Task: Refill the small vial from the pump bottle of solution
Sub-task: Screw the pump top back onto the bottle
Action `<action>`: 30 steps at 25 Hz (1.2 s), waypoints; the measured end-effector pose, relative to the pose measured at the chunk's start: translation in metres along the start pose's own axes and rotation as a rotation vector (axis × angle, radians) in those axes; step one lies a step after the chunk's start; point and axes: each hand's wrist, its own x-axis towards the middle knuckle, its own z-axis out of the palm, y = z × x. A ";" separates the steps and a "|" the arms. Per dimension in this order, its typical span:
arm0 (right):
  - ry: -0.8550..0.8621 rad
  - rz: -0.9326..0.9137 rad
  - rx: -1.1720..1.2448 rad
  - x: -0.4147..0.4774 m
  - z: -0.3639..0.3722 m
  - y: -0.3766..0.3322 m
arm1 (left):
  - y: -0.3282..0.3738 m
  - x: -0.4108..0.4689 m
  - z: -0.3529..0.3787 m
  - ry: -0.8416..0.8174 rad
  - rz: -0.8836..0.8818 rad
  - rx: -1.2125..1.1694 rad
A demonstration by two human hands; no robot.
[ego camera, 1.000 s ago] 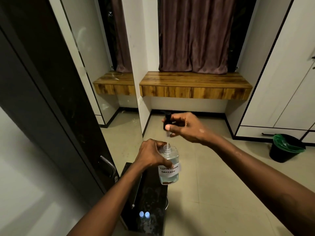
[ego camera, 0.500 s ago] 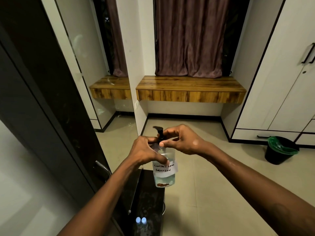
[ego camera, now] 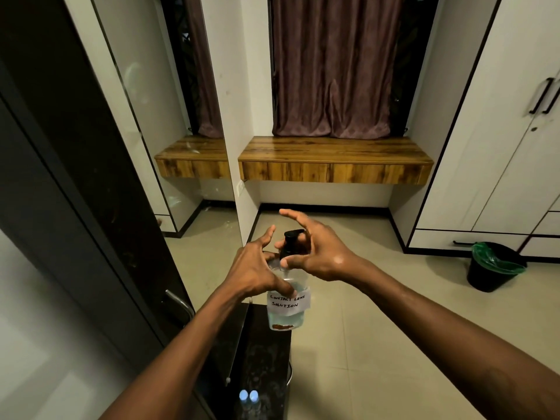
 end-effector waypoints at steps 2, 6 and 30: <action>0.192 -0.016 -0.213 0.003 0.010 -0.001 | 0.002 -0.001 0.001 -0.007 0.010 0.022; 0.183 -0.055 -0.126 0.006 0.017 -0.001 | 0.003 -0.001 -0.001 0.023 0.025 0.006; -0.032 -0.087 0.034 0.024 0.020 -0.003 | -0.019 0.010 -0.019 0.004 -0.031 -0.109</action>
